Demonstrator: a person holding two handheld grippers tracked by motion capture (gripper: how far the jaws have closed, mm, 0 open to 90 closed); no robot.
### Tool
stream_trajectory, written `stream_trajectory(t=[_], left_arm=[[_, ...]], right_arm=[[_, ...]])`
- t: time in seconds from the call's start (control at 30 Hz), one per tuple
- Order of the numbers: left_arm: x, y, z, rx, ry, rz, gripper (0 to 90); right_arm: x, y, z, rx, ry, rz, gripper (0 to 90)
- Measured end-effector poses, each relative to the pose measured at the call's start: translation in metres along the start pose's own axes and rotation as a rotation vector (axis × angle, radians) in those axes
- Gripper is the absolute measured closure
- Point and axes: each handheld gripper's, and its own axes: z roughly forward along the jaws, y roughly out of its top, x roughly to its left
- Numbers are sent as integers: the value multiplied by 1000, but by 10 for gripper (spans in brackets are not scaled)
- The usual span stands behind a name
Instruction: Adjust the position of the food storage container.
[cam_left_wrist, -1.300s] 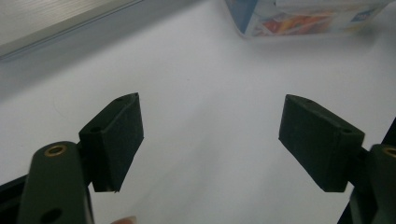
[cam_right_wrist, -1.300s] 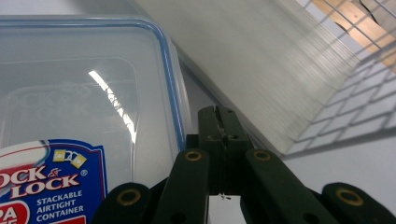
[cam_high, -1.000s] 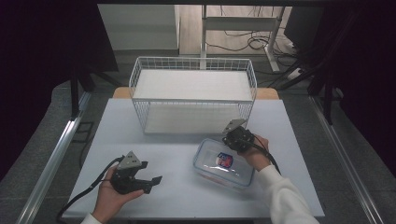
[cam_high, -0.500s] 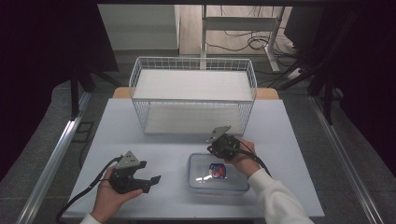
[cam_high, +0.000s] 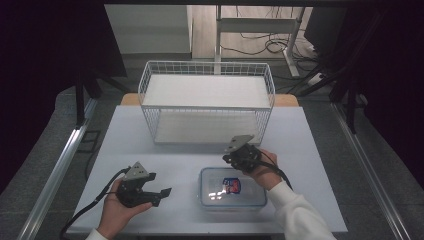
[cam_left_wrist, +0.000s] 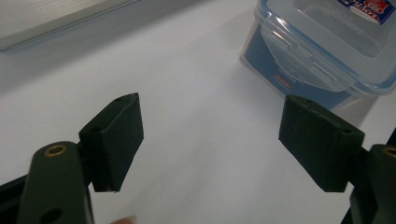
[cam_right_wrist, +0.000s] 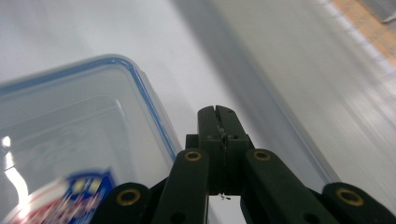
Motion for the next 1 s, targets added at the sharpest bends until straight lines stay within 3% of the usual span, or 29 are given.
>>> stream_trajectory(t=[0.1,0.13,0.17,0.23,0.33,0.43,0.6,0.8,0.9,1.0], left_arm=[[0,-1,-2,-2,11,10,219],[1,-1,-1,7,13,12,219],[1,-1,-1,7,13,12,219],[0,-1,1,5,6,6,219],[0,-2,1,9,7,11,219],[0,-1,2,8,8,10,219],[0,0,4,9,1,-8,219],[1,0,4,14,4,-7,219],[0,-1,3,13,8,-4,219],[0,-2,2,16,15,3,218]], right_arm=[[1,-18,-26,-28,-30,40,890],[2,-32,-43,-33,-72,61,890],[2,-32,-43,-33,-72,61,890],[2,-48,-58,-52,-111,96,890],[3,-75,-74,-33,-145,144,890],[9,-103,-81,-2,-133,220,890],[26,-136,-82,62,-104,279,890],[29,-129,-71,70,-64,278,890],[31,-127,-69,84,-73,264,890],[30,-124,-66,93,-69,286,890]])
